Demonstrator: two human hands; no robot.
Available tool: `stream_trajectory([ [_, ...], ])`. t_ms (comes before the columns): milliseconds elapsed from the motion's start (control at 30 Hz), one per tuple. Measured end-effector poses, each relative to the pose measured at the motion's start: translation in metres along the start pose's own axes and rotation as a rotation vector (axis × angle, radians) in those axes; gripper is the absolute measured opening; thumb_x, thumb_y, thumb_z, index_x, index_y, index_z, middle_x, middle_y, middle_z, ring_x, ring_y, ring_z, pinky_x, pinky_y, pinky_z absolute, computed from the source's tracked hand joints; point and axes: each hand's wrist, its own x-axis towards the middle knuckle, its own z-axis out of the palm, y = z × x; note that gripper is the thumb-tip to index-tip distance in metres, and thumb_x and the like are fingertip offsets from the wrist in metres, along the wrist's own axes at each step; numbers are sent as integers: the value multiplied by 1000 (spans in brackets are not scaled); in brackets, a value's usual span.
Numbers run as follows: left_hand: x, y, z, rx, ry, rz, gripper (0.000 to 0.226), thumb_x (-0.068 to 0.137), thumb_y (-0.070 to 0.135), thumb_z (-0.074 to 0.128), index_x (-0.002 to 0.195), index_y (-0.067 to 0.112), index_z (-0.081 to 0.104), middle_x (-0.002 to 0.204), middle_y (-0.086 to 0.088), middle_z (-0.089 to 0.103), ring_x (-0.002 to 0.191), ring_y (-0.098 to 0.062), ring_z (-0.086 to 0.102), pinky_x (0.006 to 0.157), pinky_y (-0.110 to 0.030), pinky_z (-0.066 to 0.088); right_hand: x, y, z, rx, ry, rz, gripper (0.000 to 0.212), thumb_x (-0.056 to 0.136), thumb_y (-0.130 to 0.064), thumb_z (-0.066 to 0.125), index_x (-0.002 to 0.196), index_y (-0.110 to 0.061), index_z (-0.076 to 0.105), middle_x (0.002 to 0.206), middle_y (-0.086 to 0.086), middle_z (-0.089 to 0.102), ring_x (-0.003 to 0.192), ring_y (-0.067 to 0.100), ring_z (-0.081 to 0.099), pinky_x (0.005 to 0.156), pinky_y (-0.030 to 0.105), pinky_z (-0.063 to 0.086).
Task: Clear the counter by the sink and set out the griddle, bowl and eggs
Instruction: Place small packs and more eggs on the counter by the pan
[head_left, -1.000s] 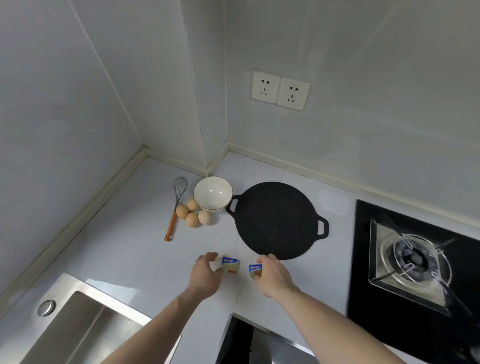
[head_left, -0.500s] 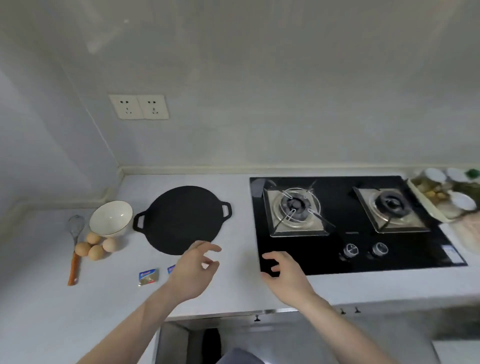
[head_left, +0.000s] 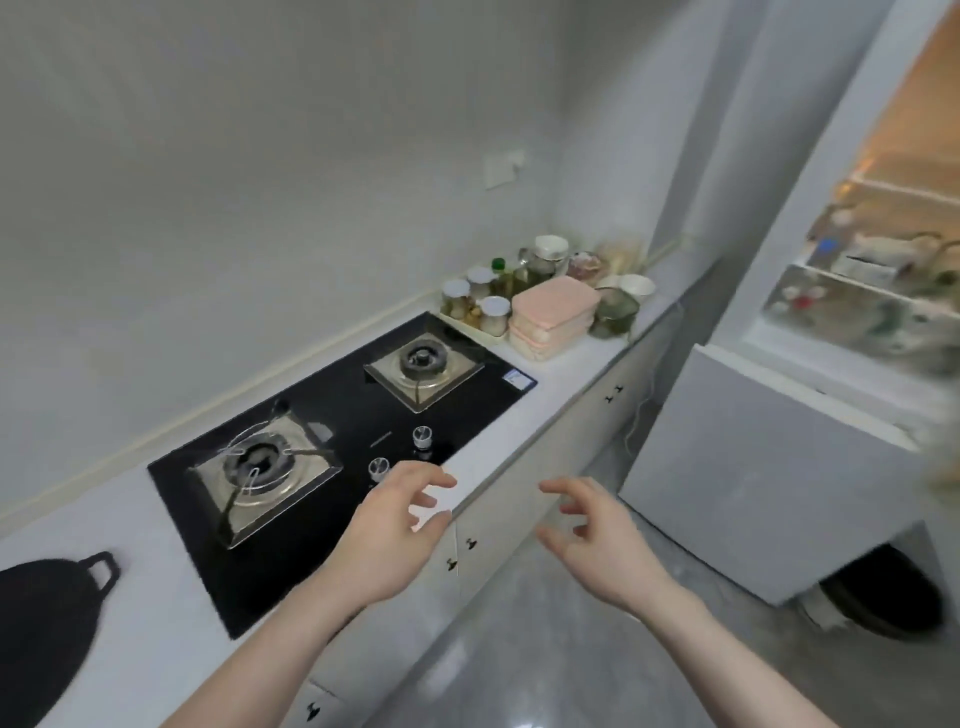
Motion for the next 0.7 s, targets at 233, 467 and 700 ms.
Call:
stream_trajectory([
  [233, 86, 92, 77, 49, -231, 243, 30, 93, 20, 70, 116, 39, 64, 126, 25, 53, 106, 3, 60, 87, -16, 49, -57, 77, -125, -22, 341, 230, 44, 87, -30, 73, 129, -35, 60, 125, -20, 52, 110, 0, 56, 94, 23, 49],
  [467, 156, 153, 149, 13, -396, 429, 30, 92, 24, 71, 115, 41, 64, 125, 30, 53, 106, 2, 61, 88, -23, 52, -96, 134, -214, -184, 587, 442, 47, 85, -34, 75, 130, -33, 61, 130, -16, 49, 120, 9, 53, 103, 30, 44],
  [700, 201, 205, 214, 61, -517, 561, 28, 93, 22, 69, 117, 37, 64, 126, 26, 51, 107, 6, 57, 83, -8, 43, -109, 181, -280, -283, 684, 701, 53, 86, -28, 76, 136, -20, 59, 140, 3, 53, 133, 26, 48, 105, 32, 37],
])
